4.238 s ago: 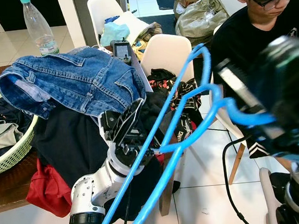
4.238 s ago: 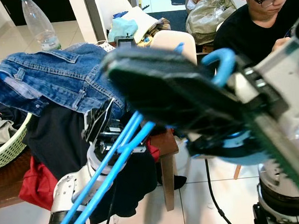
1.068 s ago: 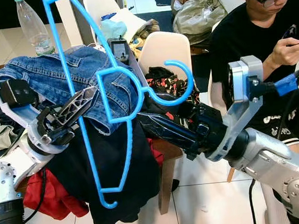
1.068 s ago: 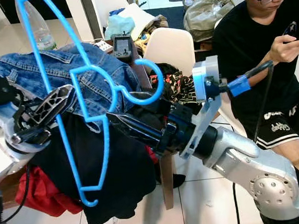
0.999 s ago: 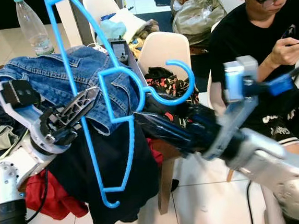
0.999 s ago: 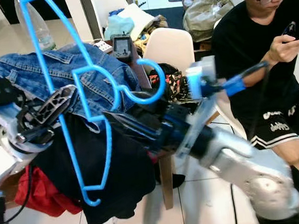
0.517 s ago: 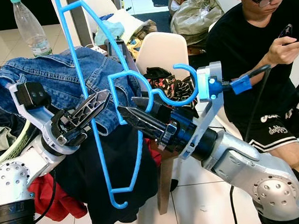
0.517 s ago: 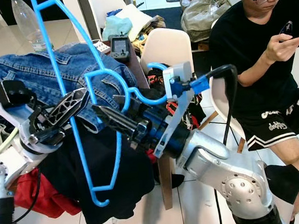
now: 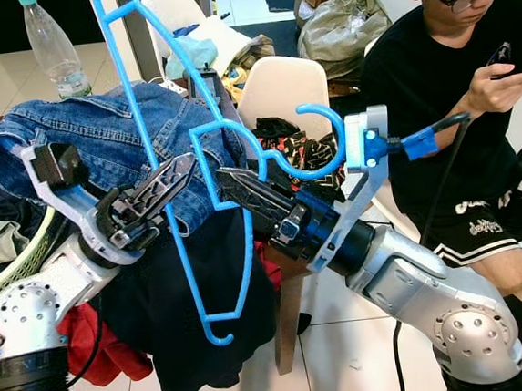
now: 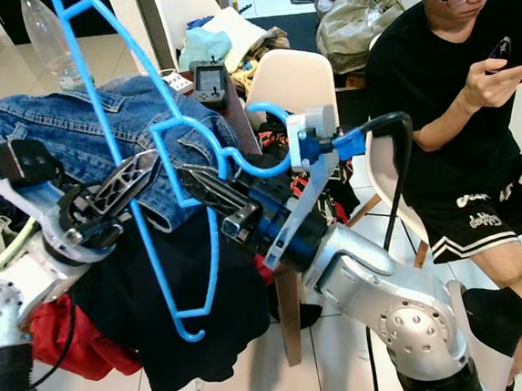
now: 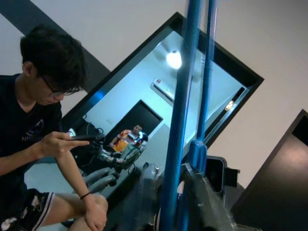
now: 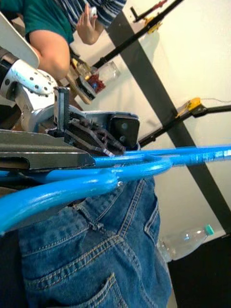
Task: Hang hanger
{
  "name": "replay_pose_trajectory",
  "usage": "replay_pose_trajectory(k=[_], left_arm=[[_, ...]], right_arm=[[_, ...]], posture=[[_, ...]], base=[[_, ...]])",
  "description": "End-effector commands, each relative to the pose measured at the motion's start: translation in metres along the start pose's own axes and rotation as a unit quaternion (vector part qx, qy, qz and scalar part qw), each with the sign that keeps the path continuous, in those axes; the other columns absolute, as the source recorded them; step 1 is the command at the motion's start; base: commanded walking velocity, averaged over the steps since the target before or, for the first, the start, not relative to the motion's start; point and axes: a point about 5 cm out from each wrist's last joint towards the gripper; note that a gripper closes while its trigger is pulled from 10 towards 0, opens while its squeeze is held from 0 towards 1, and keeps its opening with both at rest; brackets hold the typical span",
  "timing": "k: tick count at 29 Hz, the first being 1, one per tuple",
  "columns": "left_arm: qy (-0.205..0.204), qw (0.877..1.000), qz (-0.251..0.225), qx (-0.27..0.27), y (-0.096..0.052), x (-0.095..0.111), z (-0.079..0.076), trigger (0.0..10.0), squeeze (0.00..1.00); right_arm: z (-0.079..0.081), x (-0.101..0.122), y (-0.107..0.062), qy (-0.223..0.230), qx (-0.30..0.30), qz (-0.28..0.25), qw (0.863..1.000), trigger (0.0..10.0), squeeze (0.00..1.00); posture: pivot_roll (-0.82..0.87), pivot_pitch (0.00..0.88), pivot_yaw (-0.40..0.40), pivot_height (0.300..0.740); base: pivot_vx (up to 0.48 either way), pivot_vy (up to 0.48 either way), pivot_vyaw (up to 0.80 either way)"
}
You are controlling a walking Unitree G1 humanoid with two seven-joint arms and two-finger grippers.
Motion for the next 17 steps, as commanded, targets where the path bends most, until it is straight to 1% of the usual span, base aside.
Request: replay_pose_trajectory(k=[1,4,8,10,11,13,14,15,16,17], left_arm=[[0.002,1.000,-0.014,0.011,-0.001,0.000,0.003,10.0,1.00],[-0.001,1.000,-0.018,0.011,-0.001,-0.002,0.002,10.0,1.00],[-0.003,1.000,-0.017,0.020,-0.005,-0.003,0.003,10.0,1.00],[-0.003,1.000,-0.017,0.020,-0.005,-0.003,0.003,10.0,1.00],[-0.002,1.000,-0.012,0.017,-0.008,-0.001,0.001,10.0,1.00],[0.005,1.000,0.017,-0.002,-0.017,0.001,-0.010,10.0,1.00],[0.005,1.000,0.017,-0.002,-0.017,0.001,-0.010,10.0,1.00],[0.013,1.000,0.025,0.002,-0.020,0.003,-0.013,10.0,1.00],[0.035,0.999,0.029,0.024,-0.024,0.009,-0.012,10.0,1.00],[0.035,0.999,0.029,0.024,-0.024,0.009,-0.012,10.0,1.00]], right_arm=[[-0.004,0.002,0.000,-0.003,-0.012,-0.006,1.000,0.0,0.00],[-0.006,0.002,-0.001,-0.006,-0.018,-0.007,1.000,0.0,0.00],[-0.013,0.005,-0.005,-0.013,-0.036,-0.014,0.999,0.0,0.00],[-0.013,0.005,-0.005,-0.013,-0.036,-0.014,0.999,0.0,0.00],[-0.018,0.008,-0.009,-0.018,-0.050,-0.020,0.998,0.0,0.00],[-0.036,0.021,-0.021,-0.030,-0.098,-0.051,0.993,0.0,0.00],[-0.036,0.021,-0.021,-0.030,-0.098,-0.051,0.993,0.0,0.00],[-0.044,0.028,-0.028,-0.038,-0.120,-0.071,0.990,0.0,0.00],[-0.053,0.040,-0.037,-0.035,-0.149,-0.117,0.981,0.0,0.00],[-0.053,0.040,-0.037,-0.035,-0.149,-0.117,0.981,0.0,0.00]], posture=[[-0.01,0.130,0.036,0.740],[0.00,0.135,0.038,0.740],[0.00,0.141,0.040,0.740],[0.00,0.141,0.040,0.740],[0.00,0.142,0.040,0.740],[0.00,0.144,0.041,0.740],[0.00,0.144,0.041,0.740],[0.01,0.147,0.042,0.740],[0.01,0.151,0.041,0.740],[0.01,0.151,0.041,0.740]], base=[[0.000,0.000,0.00],[0.000,0.000,0.00],[0.000,0.000,0.00],[0.000,0.000,0.00],[0.000,0.000,0.00],[0.000,0.000,0.00],[0.000,0.000,0.00],[0.000,0.000,0.00],[0.000,0.000,0.00],[0.000,0.000,0.00]])
Point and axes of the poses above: a point about 5 cm out from each wrist's last joint towards the gripper, its own y axis pointing out of the wrist towards the gripper, its own x axis along the axis of the wrist's last joint, z = x × y, and after that the axes turned 12 degrees about y, right-handed
